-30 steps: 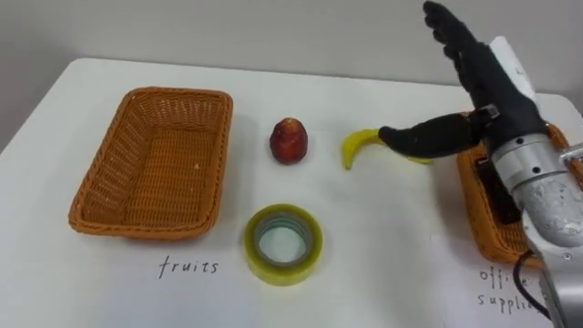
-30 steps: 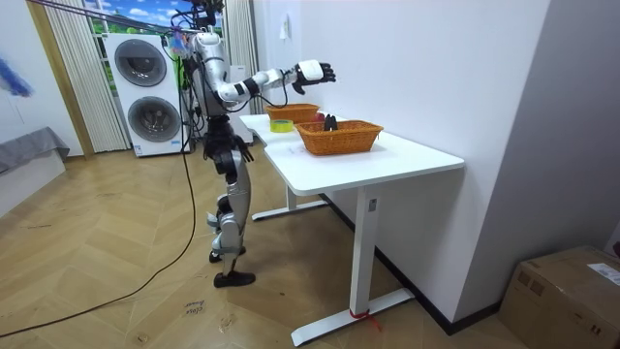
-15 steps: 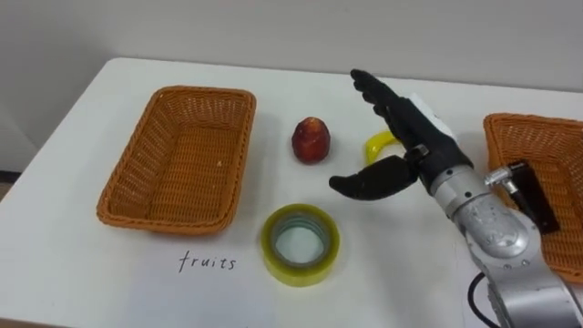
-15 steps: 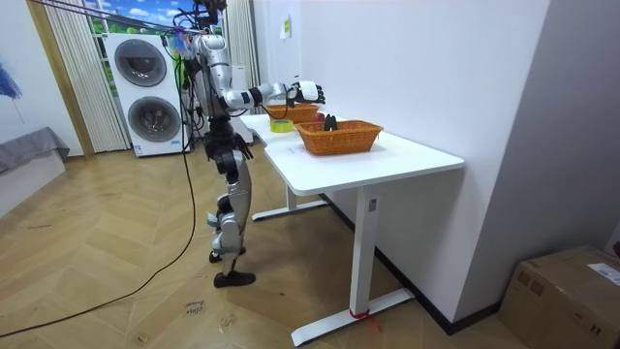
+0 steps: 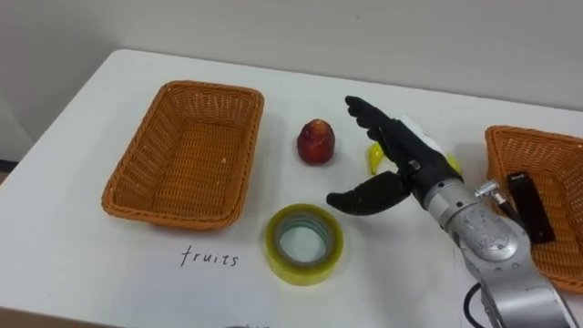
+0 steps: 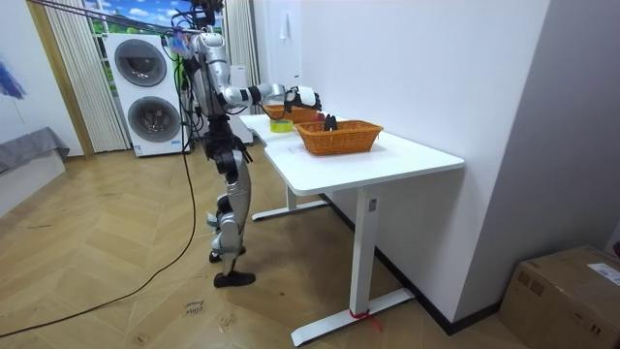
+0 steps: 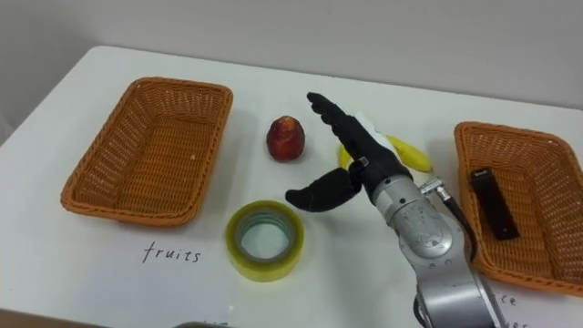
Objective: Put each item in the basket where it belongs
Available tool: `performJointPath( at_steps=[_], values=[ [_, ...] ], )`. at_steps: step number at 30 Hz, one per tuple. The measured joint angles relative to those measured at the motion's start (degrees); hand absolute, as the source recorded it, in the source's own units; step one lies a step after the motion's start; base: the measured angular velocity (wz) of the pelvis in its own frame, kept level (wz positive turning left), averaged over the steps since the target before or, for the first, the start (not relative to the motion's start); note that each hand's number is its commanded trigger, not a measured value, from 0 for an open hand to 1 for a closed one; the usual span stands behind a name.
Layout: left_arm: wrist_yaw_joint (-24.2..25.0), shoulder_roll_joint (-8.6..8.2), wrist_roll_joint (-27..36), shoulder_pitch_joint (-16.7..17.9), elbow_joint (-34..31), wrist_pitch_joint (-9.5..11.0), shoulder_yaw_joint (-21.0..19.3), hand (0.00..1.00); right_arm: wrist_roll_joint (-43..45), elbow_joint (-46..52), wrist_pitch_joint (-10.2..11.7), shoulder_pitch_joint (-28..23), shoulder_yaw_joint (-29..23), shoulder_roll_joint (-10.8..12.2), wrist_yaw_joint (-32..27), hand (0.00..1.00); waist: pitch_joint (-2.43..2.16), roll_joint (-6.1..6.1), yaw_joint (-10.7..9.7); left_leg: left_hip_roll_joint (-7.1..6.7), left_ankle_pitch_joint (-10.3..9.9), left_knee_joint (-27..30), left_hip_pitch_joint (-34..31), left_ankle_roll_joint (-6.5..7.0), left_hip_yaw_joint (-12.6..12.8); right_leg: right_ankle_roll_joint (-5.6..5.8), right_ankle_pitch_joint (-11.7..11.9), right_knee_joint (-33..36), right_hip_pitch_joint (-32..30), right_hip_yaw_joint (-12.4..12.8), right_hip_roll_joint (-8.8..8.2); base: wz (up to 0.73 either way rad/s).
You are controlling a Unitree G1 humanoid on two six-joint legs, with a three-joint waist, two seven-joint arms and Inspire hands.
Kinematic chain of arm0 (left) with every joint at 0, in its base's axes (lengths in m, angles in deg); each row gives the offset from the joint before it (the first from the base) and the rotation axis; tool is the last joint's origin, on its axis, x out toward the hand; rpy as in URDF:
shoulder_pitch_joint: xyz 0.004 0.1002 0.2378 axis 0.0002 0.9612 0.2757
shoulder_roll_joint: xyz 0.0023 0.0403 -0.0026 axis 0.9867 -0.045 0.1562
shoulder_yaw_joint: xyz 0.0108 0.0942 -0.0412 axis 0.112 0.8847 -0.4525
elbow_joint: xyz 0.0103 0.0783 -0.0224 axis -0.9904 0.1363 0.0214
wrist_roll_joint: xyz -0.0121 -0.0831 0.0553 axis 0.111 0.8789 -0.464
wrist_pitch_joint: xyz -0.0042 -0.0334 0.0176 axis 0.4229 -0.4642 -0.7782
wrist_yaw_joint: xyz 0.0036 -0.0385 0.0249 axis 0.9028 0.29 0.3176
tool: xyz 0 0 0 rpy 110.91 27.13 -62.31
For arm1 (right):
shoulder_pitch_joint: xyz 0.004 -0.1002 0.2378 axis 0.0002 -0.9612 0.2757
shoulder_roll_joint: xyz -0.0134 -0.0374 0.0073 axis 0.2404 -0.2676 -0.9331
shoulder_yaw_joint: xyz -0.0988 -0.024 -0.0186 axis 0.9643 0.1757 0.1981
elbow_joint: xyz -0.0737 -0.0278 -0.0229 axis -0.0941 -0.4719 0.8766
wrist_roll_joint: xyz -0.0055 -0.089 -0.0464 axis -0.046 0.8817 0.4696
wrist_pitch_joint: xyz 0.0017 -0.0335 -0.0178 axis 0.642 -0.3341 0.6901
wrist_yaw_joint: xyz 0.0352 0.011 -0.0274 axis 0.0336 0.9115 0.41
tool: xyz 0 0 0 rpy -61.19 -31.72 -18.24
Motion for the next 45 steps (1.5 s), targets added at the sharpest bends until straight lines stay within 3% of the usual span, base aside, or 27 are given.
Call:
performJointPath(
  at_steps=[18, 28, 39, 45],
  values=[
    [-0.63, -1.19, -0.01, -0.08, -0.04, -0.46, 0.14, 0.00, -0.01, -4.05, -0.17, 0.07, 2.93, 1.38, 0.10, 0.00, -0.19, 0.90, 1.18, -0.08, 0.07, 0.20, -0.51, 0.03, 0.00, 0.01, 0.01, 0.16, -0.55, -0.10, -0.14, 0.00],
    [-1.96, -1.18, -0.04, -0.14, 1.19, -1.79, 0.13, 0.00, 0.31, -6.79, -2.30, 0.07, 5.47, 1.70, 1.31, 0.00, -0.13, 1.00, 1.34, -0.24, 0.11, 0.42, -0.62, 0.09, -1.13, 0.01, 0.01, 0.94, -0.61, -0.73, -0.31, 0.02],
    [-2.96, -0.95, -0.02, -0.10, 1.15, -2.75, 1.76, 0.00, 2.43, -8.68, -2.55, 0.19, 7.38, 1.90, 1.26, 0.00, -0.30, 0.63, 1.48, -0.31, 0.15, 0.15, -0.79, 0.16, -1.18, 0.01, 0.01, 1.03, -0.58, -1.00, -0.38, 0.00],
    [-2.90, -0.99, -0.02, -0.27, 0.59, -2.77, 2.45, 0.00, 3.46, -8.86, -2.56, 0.19, 7.92, 2.62, 1.28, 0.00, -0.02, -0.05, 1.37, -0.28, 0.18, 0.21, -0.97, 0.14, -1.34, 0.01, 0.01, 0.98, -0.56, -1.27, -0.36, 0.01]
  ],
)
